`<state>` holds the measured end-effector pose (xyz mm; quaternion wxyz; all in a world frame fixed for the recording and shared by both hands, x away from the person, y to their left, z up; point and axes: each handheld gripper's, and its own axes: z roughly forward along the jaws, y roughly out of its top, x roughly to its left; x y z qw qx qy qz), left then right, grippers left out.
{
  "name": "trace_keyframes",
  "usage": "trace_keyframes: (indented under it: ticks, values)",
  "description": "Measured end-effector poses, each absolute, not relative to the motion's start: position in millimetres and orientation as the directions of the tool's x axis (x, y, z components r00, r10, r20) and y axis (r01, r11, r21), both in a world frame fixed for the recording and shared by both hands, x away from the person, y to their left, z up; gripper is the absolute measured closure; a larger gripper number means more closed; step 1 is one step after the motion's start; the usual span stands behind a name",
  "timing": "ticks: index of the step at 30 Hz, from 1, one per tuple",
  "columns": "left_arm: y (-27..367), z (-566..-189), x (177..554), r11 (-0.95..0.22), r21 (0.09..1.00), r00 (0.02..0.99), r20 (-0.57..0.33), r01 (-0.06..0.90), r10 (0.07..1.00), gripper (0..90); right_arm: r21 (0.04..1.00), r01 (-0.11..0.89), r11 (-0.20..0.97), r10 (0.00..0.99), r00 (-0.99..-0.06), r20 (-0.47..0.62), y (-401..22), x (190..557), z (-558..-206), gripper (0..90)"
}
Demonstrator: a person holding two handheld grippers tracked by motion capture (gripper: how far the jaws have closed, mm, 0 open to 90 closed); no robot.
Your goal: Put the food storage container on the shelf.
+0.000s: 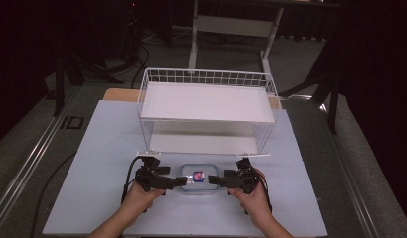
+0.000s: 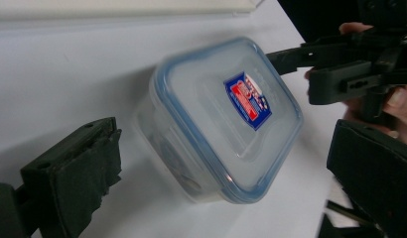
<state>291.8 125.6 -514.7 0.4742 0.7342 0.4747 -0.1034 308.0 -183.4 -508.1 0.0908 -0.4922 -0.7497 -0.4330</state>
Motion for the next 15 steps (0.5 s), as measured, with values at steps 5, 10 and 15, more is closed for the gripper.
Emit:
trace_keyframes:
  ticks: [5, 10, 15]
  values:
    - [121, -524, 297, -0.086, 0.549, 0.491, -0.653, 0.831, 0.577, 2.5, 0.486, 0.867, 0.113, 0.654, -0.433, 0.621, -183, 312, -515, 19.4]
    - [121, -532, 303, -0.041, 0.494, 0.42, -0.691, 0.869, 0.588, 12.4, 0.451, 0.886, 0.106, 0.653, -0.404, 0.64, -181, 315, -518, 23.1]
    - [118, -538, 305, -0.039, 0.461, 0.397, -0.715, 0.886, 0.576, 19.2, 0.432, 0.896, 0.101, 0.657, -0.386, 0.648, -180, 316, -519, 30.5]
